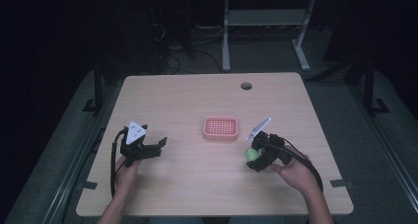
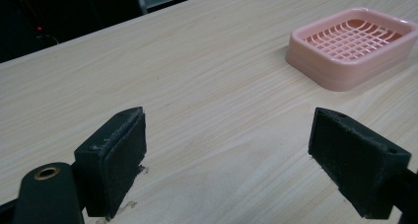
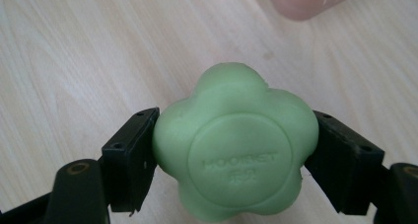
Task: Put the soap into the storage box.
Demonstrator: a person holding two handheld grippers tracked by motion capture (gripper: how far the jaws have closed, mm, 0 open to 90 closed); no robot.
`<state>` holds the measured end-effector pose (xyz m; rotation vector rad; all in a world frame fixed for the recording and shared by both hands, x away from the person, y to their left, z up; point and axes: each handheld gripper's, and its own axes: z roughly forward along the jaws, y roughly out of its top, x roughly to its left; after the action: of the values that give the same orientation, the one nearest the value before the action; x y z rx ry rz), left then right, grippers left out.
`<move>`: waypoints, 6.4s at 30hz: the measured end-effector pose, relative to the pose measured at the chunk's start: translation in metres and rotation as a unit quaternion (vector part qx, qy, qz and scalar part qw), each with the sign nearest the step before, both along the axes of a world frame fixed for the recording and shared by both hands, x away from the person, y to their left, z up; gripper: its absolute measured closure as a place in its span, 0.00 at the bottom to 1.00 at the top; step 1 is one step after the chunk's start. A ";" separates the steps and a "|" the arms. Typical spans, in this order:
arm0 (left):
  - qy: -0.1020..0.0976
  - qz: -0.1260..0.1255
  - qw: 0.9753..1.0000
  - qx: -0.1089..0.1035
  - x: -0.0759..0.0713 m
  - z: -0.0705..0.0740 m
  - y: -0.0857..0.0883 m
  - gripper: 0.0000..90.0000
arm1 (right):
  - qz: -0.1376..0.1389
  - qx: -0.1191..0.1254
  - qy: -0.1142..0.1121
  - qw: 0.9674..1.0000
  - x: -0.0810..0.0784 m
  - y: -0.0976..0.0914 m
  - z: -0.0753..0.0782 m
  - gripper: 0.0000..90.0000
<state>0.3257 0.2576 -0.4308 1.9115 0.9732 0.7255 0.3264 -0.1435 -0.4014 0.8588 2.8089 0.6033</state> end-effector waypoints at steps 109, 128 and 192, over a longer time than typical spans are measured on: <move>0.001 0.005 1.000 -0.004 0.001 0.000 0.003 0.16 | 0.016 -0.020 0.040 0.999 0.137 0.089 0.012 0.27; -0.001 0.005 1.000 -0.006 0.001 0.001 0.003 0.16 | 0.013 -0.042 0.066 0.997 0.144 0.101 -0.007 0.27; 0.002 0.005 1.000 -0.005 0.001 0.000 0.002 0.16 | 0.008 -0.017 0.056 0.998 0.138 0.096 0.004 0.25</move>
<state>0.3267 0.2596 -0.4306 1.9007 0.9868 0.7213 0.4641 -0.0472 -0.3970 0.8921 2.9189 0.5249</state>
